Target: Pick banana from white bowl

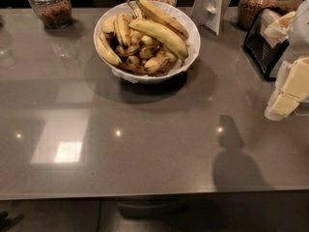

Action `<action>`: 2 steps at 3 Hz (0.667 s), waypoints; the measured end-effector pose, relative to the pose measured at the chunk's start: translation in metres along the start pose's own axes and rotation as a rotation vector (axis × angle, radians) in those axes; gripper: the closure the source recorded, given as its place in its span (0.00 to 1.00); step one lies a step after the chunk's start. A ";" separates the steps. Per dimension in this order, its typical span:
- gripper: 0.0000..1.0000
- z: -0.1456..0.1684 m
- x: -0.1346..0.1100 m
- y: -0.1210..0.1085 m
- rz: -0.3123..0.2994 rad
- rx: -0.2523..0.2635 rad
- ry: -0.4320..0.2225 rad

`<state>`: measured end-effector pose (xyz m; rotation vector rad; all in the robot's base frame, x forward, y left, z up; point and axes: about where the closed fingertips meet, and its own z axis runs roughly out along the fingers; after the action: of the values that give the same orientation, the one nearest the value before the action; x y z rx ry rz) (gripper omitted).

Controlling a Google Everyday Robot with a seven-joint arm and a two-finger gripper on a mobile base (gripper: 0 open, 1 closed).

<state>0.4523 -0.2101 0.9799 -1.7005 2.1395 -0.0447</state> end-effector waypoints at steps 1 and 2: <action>0.00 0.010 -0.023 -0.029 -0.060 0.034 -0.184; 0.00 0.023 -0.053 -0.062 -0.165 0.070 -0.308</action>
Offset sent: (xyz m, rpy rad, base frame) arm 0.1188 0.0618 0.0203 0.3057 -0.2927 0.3599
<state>0.5262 -0.1714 0.9909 -1.7148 1.7534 0.0892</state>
